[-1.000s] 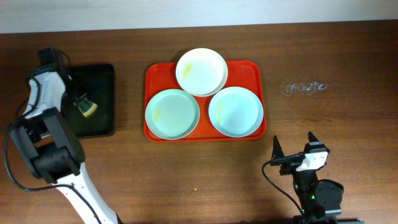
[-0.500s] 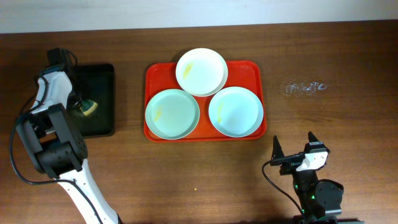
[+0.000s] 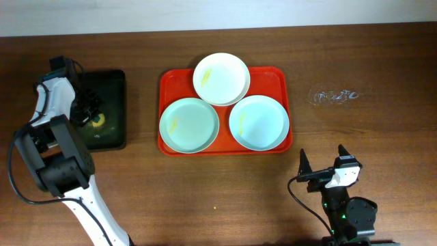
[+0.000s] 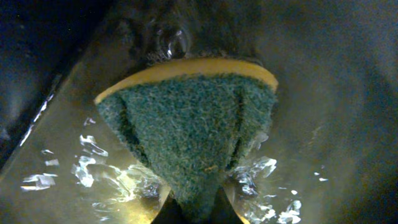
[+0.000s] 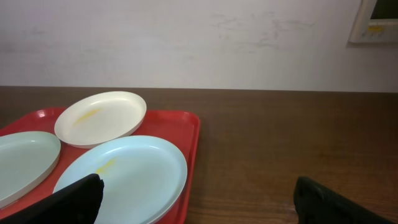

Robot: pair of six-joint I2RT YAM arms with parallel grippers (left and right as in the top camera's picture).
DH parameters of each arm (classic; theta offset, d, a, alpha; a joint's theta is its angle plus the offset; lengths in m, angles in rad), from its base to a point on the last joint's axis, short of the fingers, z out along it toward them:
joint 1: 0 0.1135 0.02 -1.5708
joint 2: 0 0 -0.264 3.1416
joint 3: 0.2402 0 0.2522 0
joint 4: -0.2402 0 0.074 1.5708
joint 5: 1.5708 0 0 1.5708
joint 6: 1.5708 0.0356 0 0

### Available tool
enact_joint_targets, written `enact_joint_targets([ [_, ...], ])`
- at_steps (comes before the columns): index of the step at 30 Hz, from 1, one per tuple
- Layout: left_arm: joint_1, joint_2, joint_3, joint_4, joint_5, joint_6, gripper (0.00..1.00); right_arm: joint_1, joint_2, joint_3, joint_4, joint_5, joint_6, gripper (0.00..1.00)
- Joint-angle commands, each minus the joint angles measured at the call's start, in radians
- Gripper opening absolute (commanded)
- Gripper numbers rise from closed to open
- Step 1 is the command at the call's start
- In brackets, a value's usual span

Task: Clean dirty plates on tray and stack at the side
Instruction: 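Grasp the sponge with the left gripper and lift it, then carry the sponge with the left gripper onto the left pale green plate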

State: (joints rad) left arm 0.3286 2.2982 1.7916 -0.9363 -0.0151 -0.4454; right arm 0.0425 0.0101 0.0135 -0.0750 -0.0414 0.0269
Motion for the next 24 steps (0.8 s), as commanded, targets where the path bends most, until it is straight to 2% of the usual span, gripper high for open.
enact_joint_targets([
  [1,-0.003,0.035,-0.01,-0.005,0.074,0.001,0.0,-0.005,-0.006,-0.008,-0.003,0.008,0.008,0.98],
  [2,-0.001,0.035,-0.005,-0.002,0.071,0.001,0.79,-0.005,-0.006,-0.008,-0.003,0.008,0.008,0.98],
  [3,0.001,0.035,-0.003,0.016,0.058,0.001,0.99,-0.005,-0.006,-0.008,-0.003,0.008,0.008,0.99],
  [6,0.009,0.035,-0.003,0.037,0.038,0.001,1.0,-0.005,-0.006,-0.008,-0.003,0.008,0.008,0.99],
  [7,0.009,0.035,-0.002,0.037,0.037,0.002,0.67,-0.005,-0.006,-0.008,-0.003,0.008,0.008,0.98],
  [8,0.009,0.035,0.013,0.027,0.038,0.002,0.2,-0.005,-0.006,-0.008,-0.003,0.009,0.008,0.99],
  [9,0.009,0.035,0.04,-0.001,0.038,0.002,0.0,-0.005,-0.006,-0.008,-0.003,0.008,0.008,0.99],
  [18,0.007,0.035,0.527,-0.38,0.038,0.001,0.0,-0.005,-0.006,-0.008,-0.003,0.008,0.008,0.99],
  [21,0.005,0.046,0.534,-0.389,0.034,0.001,0.0,-0.005,-0.006,-0.008,-0.003,0.008,0.008,0.99],
  [24,-0.012,0.09,0.378,-0.32,-0.019,0.001,0.0,-0.005,-0.006,-0.008,-0.003,0.008,0.008,0.99],
])
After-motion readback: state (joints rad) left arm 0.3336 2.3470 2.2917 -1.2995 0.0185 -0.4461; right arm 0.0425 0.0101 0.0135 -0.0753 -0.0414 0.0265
